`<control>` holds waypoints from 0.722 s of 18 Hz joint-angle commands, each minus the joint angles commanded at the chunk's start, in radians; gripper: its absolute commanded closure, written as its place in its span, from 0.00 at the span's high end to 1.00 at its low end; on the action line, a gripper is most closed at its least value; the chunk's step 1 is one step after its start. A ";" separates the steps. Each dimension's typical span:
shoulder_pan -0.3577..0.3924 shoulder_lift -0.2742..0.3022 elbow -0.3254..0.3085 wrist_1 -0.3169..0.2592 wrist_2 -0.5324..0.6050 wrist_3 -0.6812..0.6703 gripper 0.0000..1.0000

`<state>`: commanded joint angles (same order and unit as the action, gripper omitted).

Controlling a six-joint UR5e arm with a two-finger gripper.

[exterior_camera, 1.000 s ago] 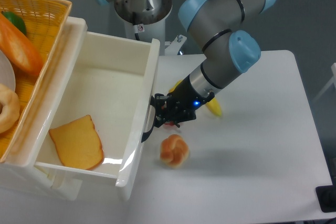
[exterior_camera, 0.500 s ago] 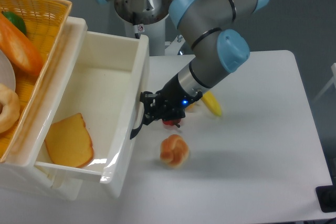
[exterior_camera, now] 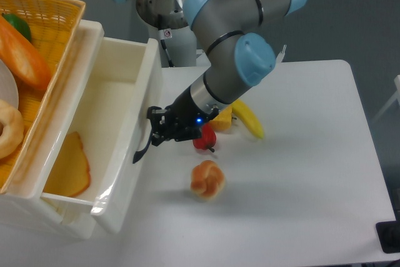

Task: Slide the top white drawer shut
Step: 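Push the white drawer into the cabinet with the gripper until shut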

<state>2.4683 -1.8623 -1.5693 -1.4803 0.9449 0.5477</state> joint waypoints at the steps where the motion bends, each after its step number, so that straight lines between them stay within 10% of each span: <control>1: -0.003 0.000 0.000 0.002 0.002 -0.006 0.03; 13: -0.084 0.008 -0.006 0.005 0.002 -0.060 0.03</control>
<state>2.3839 -1.8546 -1.5754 -1.4757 0.9465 0.4879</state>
